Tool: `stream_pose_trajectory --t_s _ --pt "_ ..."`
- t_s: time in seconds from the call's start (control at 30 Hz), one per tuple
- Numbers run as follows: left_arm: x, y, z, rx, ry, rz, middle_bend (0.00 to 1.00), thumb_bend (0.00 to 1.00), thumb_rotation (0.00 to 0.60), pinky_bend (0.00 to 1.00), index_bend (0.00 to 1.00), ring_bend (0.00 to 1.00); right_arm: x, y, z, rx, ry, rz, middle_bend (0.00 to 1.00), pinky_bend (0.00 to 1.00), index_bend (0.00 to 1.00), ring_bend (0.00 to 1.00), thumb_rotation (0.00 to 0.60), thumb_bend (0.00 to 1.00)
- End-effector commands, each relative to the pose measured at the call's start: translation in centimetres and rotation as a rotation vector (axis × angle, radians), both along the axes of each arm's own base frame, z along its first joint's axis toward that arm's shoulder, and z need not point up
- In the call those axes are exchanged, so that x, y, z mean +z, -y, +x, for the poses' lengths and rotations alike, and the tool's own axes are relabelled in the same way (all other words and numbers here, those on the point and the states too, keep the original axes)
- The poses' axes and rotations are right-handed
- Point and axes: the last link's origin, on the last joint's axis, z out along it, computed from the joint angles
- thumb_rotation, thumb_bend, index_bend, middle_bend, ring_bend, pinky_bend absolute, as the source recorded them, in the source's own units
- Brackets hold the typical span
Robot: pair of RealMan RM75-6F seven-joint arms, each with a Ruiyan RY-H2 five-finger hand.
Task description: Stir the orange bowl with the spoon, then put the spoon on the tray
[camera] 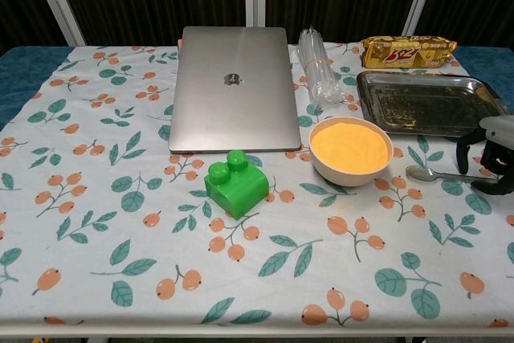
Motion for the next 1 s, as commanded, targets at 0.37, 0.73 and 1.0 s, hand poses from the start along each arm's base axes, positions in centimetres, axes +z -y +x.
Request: stream_pose_trajectory --t_s 0.37,0.73,1.0 --pt "0.0 -0.1 -0.1 0.001 0.000 0.001 0.20 0.14 0.600 0.18 0.22 0.12 -0.4 0.2 0.1 0.000 -0.008 0.008 0.90 1.00 0.55 0.91 0.600 0.33" --pt "0.3 -0.1 -0.1 -0.002 -0.003 0.008 0.19 0.14 0.600 0.18 0.22 0.12 1.5 0.6 1.4 0.088 -0.073 0.001 0.91 1.00 0.61 0.91 0.600 0.37" --pt "0.4 0.1 0.0 -0.010 0.000 0.017 0.20 0.14 0.600 0.18 0.22 0.12 5.6 2.7 6.9 0.333 -0.259 -0.002 0.91 1.00 0.64 0.91 0.600 0.41"
